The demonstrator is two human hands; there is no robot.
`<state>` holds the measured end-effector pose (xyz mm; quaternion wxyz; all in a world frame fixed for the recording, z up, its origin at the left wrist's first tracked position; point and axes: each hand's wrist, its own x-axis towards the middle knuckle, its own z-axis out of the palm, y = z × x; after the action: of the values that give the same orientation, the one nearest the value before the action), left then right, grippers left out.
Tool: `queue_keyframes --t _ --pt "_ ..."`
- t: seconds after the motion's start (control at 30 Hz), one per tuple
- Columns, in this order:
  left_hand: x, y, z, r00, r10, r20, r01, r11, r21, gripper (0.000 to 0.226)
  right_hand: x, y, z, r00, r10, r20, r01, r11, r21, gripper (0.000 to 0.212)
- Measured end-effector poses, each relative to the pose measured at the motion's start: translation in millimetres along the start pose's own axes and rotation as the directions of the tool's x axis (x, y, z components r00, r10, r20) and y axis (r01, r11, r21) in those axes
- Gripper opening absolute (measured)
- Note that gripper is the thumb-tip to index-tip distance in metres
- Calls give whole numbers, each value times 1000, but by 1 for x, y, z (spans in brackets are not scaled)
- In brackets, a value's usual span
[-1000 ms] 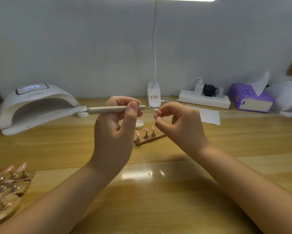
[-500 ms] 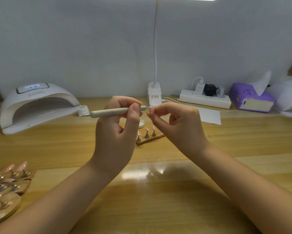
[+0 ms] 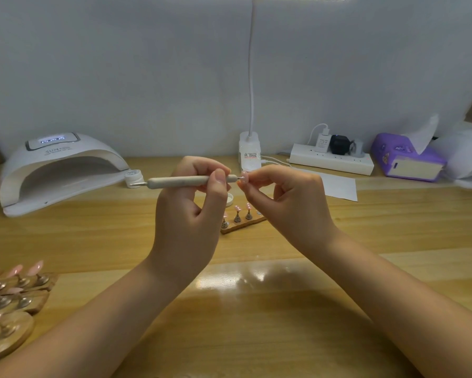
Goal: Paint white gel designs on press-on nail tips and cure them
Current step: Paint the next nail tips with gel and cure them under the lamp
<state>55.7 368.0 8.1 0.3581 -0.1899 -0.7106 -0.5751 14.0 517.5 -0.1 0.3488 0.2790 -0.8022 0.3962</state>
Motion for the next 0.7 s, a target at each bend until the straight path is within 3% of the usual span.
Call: queue_keyframes --t 0.7 --pt "-1 -1 0 1000 -5 -9 5 1000 27 9 -1 1 1 1000 -11 -8 11 1000 -10 9"
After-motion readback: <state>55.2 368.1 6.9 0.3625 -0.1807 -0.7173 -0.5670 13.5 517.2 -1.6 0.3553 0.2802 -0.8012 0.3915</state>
